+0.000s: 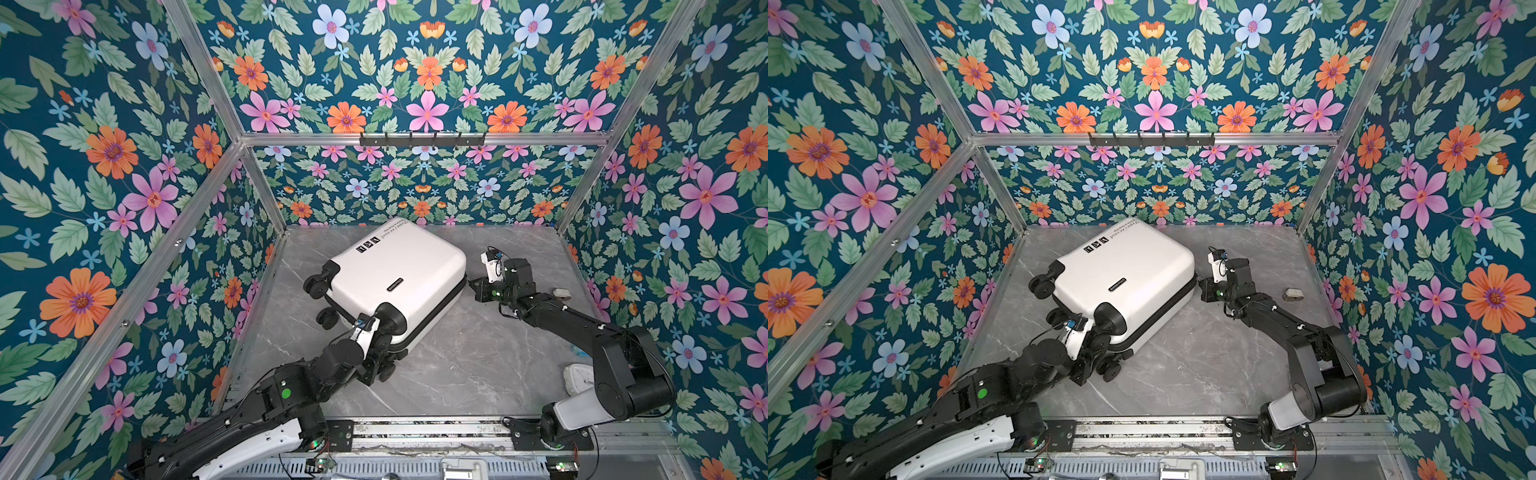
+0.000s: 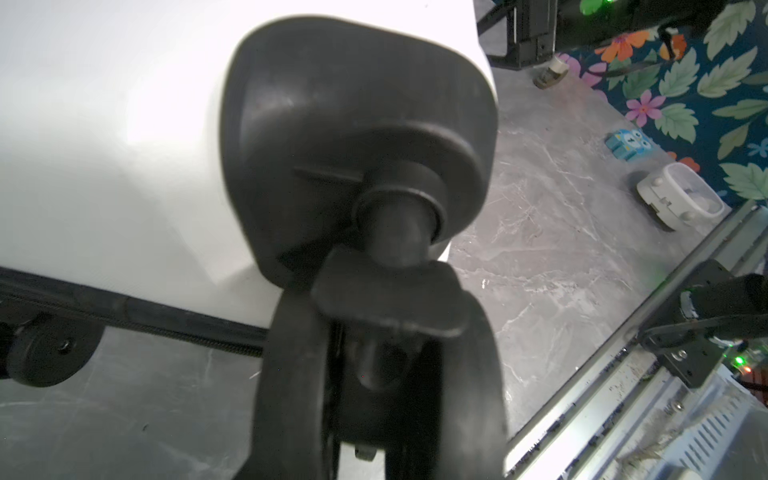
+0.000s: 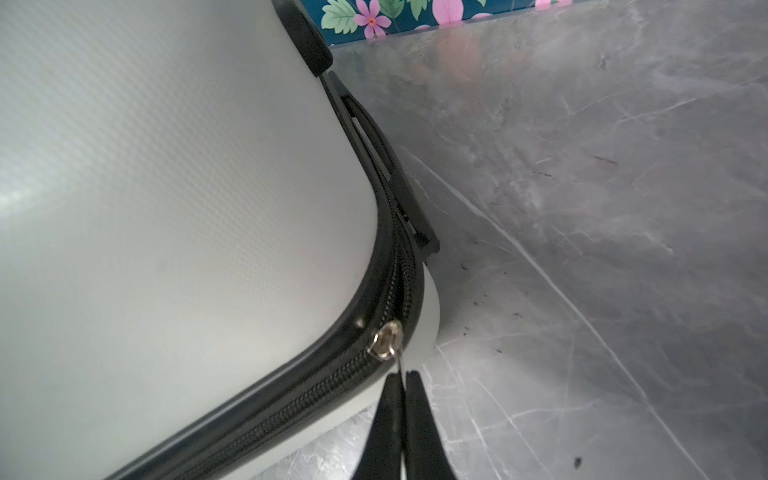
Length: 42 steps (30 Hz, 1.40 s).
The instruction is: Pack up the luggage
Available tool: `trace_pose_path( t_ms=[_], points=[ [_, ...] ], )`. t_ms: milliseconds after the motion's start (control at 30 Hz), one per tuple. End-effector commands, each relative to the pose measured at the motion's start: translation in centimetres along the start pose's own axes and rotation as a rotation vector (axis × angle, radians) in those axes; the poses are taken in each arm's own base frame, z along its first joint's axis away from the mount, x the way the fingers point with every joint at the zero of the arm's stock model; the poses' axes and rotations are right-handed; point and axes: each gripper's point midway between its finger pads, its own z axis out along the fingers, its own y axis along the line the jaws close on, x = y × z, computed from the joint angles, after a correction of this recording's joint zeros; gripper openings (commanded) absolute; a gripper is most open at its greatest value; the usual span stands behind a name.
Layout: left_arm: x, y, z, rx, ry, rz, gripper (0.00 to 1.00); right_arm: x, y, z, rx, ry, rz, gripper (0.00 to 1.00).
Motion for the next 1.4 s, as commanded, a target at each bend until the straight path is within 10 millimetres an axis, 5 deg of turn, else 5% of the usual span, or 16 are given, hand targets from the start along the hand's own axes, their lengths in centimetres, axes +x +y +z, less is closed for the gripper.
trace_pose_path(
  t_ms=[0, 300, 633, 933, 1067, 1367],
  points=[
    [-3.8, 6.4, -2.8, -0.324, -0.264, -0.194, 0.0, -1.2, -2.3, -0.1, 0.122, -0.047, 0.014, 0.0],
    [-4.0, 7.4, -4.4, -0.302, -0.36, -0.28, 0.0, -1.7, -0.7, 0.1, 0.034, -0.045, -0.004, 0.0],
    [-4.6, 4.8, -1.3, -0.299, -0.221, -0.144, 0.0, 0.6, 0.6, -0.5, -0.041, 0.013, -0.001, 0.0],
    [-5.3, -1.1, 2.9, -0.09, -0.13, 0.017, 0.0, 2.1, -1.0, -0.3, 0.042, 0.065, 0.064, 0.01],
    [-5.0, -4.8, 5.4, 0.034, -0.057, 0.099, 0.0, 2.1, -2.0, -0.3, 0.09, 0.051, 0.111, 0.23],
    [-4.3, -13.5, 6.9, 0.257, 0.003, 0.265, 0.0, 2.9, -4.0, -2.2, 0.204, 0.074, 0.26, 0.45]
  ],
)
